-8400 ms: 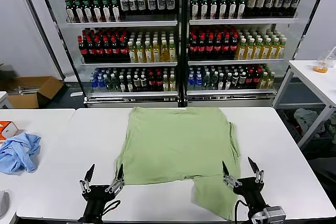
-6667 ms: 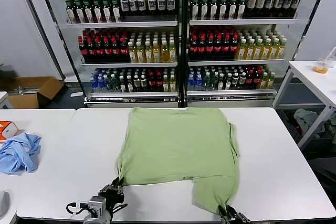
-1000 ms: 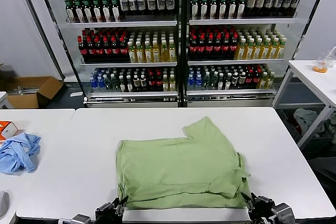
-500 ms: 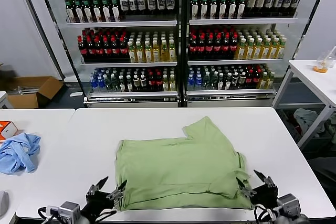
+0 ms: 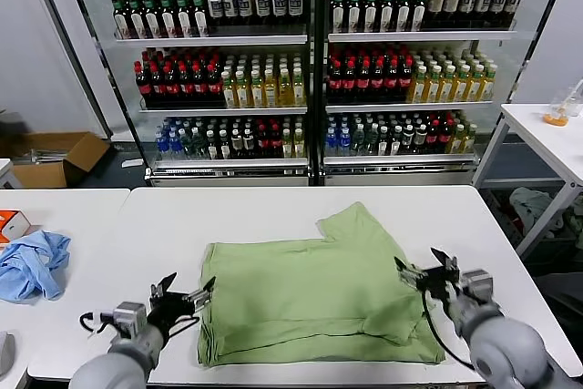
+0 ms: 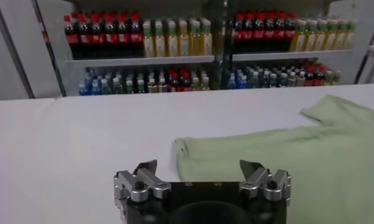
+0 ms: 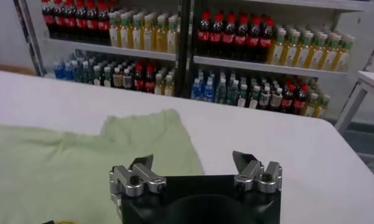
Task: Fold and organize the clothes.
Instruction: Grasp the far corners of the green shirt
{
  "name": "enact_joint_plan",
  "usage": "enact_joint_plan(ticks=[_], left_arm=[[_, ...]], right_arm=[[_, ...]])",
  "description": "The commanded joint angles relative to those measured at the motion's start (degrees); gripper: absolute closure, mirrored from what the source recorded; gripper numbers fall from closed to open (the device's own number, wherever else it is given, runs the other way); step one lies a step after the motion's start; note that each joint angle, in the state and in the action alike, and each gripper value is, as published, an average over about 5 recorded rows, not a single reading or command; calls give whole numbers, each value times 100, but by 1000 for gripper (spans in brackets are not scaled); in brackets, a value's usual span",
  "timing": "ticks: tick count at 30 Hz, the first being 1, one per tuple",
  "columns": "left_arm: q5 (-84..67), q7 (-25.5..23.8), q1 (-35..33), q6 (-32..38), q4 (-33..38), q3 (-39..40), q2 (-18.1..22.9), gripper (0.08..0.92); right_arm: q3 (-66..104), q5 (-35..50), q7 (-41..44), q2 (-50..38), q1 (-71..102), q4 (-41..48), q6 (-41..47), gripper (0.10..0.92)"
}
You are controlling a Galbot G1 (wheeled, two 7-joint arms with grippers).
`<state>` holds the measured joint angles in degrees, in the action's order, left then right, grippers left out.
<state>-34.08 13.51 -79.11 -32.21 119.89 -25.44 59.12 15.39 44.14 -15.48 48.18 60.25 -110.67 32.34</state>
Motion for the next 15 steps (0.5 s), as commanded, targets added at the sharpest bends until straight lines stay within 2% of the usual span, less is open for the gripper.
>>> enact_joint_plan(ticks=[1, 15], left_arm=[[-228, 225, 1792, -81, -1592, 860, 43, 177], [-79, 299, 2673, -64, -2808, 1402, 464, 177]], right_arm=[[-1362, 290, -72, 350, -2074, 1543, 86, 203], [-2196, 474, 26, 994, -3242, 3165, 95, 203]])
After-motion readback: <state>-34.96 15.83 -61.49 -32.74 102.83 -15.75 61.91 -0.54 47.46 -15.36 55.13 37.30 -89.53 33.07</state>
